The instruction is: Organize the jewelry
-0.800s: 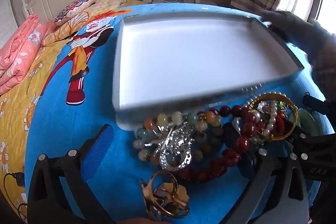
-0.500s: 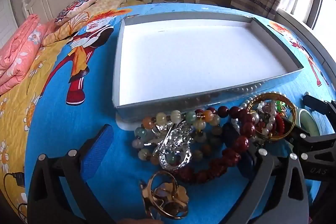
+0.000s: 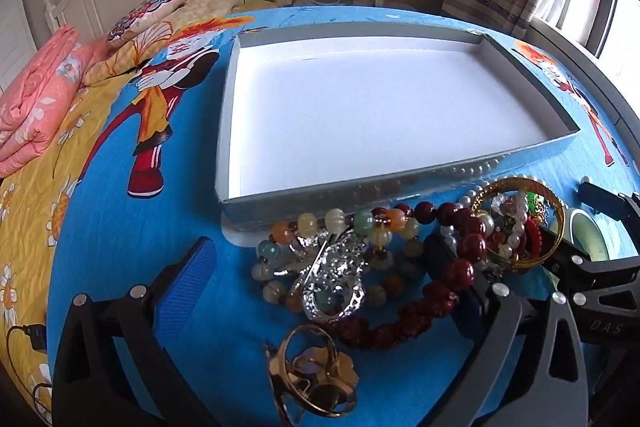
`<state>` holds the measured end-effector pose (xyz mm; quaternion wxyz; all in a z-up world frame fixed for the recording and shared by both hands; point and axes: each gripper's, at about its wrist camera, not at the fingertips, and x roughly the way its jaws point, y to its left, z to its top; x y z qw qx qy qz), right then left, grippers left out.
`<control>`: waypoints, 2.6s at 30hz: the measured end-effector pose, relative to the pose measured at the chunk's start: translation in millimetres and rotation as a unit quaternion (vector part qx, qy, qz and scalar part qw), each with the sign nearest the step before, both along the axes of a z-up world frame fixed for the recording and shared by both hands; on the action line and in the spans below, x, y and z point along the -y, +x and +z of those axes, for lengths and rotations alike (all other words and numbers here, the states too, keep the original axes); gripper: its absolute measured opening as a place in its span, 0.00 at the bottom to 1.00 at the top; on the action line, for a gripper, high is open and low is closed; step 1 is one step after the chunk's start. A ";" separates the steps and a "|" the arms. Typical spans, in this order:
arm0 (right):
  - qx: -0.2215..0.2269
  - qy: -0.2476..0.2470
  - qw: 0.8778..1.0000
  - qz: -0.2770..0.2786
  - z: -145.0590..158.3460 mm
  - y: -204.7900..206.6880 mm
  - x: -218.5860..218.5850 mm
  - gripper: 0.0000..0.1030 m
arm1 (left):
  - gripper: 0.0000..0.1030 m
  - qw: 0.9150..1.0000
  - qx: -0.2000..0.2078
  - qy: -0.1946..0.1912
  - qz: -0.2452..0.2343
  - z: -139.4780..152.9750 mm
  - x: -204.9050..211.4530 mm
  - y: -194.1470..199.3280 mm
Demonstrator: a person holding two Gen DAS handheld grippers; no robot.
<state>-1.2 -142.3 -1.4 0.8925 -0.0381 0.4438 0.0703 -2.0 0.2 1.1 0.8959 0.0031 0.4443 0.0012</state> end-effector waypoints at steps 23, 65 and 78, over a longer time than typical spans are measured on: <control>0.000 0.000 1.000 0.000 1.2 0.8 -0.9 0.96 | 0.98 1.000 0.000 0.000 0.000 0.0 -0.3 0.0; -0.011 -0.003 0.993 0.118 1.9 -47.2 8.2 0.96 | 0.98 0.994 0.006 -0.067 -0.085 4.0 -32.3 -64.0; -0.010 0.004 0.993 0.118 0.8 -46.8 12.1 0.96 | 0.98 0.994 0.001 -0.053 -0.091 3.0 -26.9 -62.5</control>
